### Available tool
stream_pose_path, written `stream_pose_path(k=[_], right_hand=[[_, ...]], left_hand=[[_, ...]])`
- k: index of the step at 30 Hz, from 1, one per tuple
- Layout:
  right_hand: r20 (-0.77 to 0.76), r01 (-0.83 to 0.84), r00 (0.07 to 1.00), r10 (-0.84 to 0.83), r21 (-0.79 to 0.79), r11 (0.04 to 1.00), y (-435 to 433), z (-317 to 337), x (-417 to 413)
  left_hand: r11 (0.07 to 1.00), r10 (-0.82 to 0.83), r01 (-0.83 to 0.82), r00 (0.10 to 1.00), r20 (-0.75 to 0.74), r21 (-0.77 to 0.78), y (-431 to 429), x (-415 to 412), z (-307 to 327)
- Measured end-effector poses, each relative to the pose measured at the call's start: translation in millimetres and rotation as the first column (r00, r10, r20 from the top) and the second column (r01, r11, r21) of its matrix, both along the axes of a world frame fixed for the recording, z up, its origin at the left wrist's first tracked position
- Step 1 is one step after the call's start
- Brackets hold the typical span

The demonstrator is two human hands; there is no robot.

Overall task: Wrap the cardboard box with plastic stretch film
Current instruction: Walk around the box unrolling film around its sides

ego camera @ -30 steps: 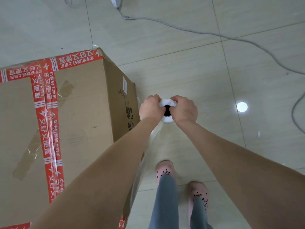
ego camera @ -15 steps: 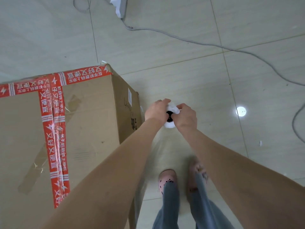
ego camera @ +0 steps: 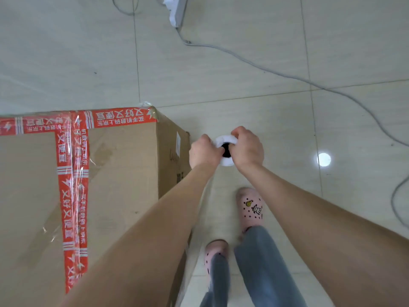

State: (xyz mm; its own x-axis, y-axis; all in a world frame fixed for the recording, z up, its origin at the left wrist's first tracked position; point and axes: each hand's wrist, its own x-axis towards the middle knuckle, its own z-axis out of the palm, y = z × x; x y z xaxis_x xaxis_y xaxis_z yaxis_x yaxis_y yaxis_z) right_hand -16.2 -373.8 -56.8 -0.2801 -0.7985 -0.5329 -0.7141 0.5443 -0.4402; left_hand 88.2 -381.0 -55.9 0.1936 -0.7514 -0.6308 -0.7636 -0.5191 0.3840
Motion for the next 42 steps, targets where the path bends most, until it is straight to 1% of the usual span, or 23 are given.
stream_pose_path(k=[2,4,7,9,10,12,15,17,19,22,24,26,27,28,30,33,36,39,42], right_hand=[[0.049,0.037,0.998,-0.041,0.074,0.997,-10.2,-0.7,-0.8],[0.1,0.08,0.99,-0.095,0.151,0.985,-13.1,-2.5,-0.3],[0.197,0.191,0.951,-0.238,0.23,0.954,-11.4,-6.3,5.2],[0.204,0.237,0.937,-0.285,0.23,0.944,-12.8,-8.7,9.7],[0.197,0.233,0.941,-0.276,0.215,0.948,-14.2,-9.5,11.7],[0.173,0.206,0.956,-0.237,0.175,0.963,-18.1,-9.8,13.5],[0.115,0.13,0.983,-0.143,0.118,0.984,-30.0,-7.9,9.2],[0.077,0.044,0.996,-0.05,0.074,0.996,-41.5,-6.9,5.9],[0.071,-0.014,0.997,0.013,0.014,1.0,-53.3,-6.6,4.8],[0.118,-0.01,0.993,0.015,-0.048,0.999,-68.1,-8.1,9.1],[0.135,0.06,0.989,-0.064,0.035,0.998,-75.6,-10.9,11.9],[0.147,0.121,0.979,-0.144,0.155,0.981,-80.3,-13.6,13.0],[0.159,0.131,0.974,-0.16,0.18,0.975,-82.5,-14.7,13.1],[0.178,0.14,0.969,-0.173,0.187,0.972,-84.7,-14.9,13.1],[0.214,0.175,0.953,-0.214,0.186,0.967,-87.8,-12.3,12.5],[0.211,0.182,0.951,-0.225,0.208,0.961,-91.6,-8.4,11.0],[0.173,0.138,0.969,-0.177,0.216,0.967,-96.5,-8.1,8.3],[0.125,0.042,0.99,-0.068,0.194,0.98,-106.9,-6.9,6.5],[0.055,-0.068,0.997,0.061,0.155,0.986,-124.0,-3.1,5.6]], left_hand=[[0.997,0.068,-0.068,0.998,0.006,0.043,-7.5,4.3,-0.1],[0.997,0.04,-0.043,0.999,0.034,0.07,-16.1,8.2,0.3],[0.994,-0.11,0.109,0.993,0.034,0.023,-26.7,10.2,1.2],[0.966,-0.256,0.257,0.965,0.063,-0.01,-31.5,8.7,-0.4],[0.949,-0.31,0.313,0.947,0.087,-0.022,-34.6,8.3,-2.1],[0.926,-0.369,0.376,0.92,0.132,-0.027,-42.2,6.8,-4.1],[0.915,-0.39,0.401,0.905,0.17,-0.036,-51.9,4.8,-4.4],[0.942,-0.323,0.333,0.934,0.153,-0.047,-55.5,4.1,-5.2],[0.977,-0.198,0.205,0.973,0.119,-0.052,-59.8,3.8,-6.6],[0.999,0.025,-0.022,0.997,0.072,-0.044,-68.0,6.7,-8.2],[0.992,0.125,-0.123,0.991,0.046,-0.035,-72.7,9.5,-9.5],[0.986,0.169,-0.169,0.985,0.018,0.01,-76.6,11.6,-9.2],[0.987,0.154,-0.155,0.988,0.024,0.039,-78.5,12.8,-8.8],[0.992,0.104,-0.107,0.993,0.052,0.065,-80.5,14.0,-8.1],[0.996,-0.055,0.046,0.992,0.118,0.081,-85.5,14.6,-3.8],[0.964,-0.266,0.267,0.954,0.138,0.013,-96.4,7.9,2.2],[0.907,-0.42,0.42,0.894,0.158,0.033,-108.8,-2.5,4.1],[0.869,-0.492,0.49,0.843,0.217,0.068,-122.1,-5.3,2.6],[0.878,-0.474,0.478,0.856,0.208,0.035,-133.5,-0.1,-2.8]])
